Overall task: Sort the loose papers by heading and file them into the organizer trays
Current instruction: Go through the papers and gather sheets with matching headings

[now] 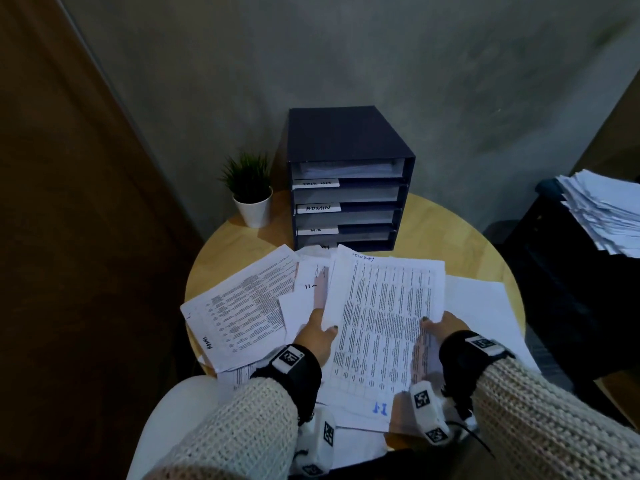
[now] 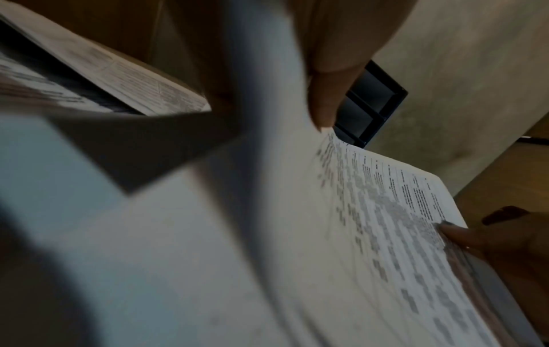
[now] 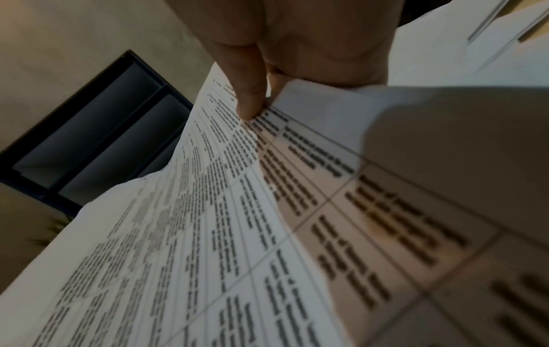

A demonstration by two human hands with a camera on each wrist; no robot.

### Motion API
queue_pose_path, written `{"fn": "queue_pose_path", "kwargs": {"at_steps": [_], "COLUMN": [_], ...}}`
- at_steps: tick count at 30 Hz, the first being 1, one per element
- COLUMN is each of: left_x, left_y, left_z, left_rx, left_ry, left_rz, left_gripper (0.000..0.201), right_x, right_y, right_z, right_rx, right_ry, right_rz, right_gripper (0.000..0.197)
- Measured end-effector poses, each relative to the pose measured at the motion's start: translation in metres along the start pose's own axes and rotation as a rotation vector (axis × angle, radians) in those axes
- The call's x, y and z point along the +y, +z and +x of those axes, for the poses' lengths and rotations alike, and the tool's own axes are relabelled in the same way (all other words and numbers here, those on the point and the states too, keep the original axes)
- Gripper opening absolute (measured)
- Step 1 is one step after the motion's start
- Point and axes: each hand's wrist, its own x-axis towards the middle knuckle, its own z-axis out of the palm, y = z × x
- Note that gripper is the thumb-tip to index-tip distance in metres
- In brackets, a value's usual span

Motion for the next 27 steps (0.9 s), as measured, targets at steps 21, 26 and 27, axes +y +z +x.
{"fn": "queue_pose_path", "kwargs": {"at_steps": [21,26,27], "left_x": [-0.034,-0.008,0.003], "left_y": [-0.039,-0.041,-0.046], "left_z": [0.034,0.025,0.021], "left_rx": [0.245,0.319,0.368], "left_ry": [-0.202,-0.073,-0.056], "left_rz": [0.024,0.062,0.048], "left_gripper": [0.043,0.033,0.030], "right_x": [0.027,0.029,0.028], "right_y": [-0.003,-0.003,-0.004], "right_z": [0.001,-0.002,-0.001], "right_rx": [-0.078,-0.007,0.004], "right_ry": [0.113,0.109,0.097], "right_rz": [-0.026,-0.064,-0.052], "right_gripper": [0.054,0.047,0.047]}}
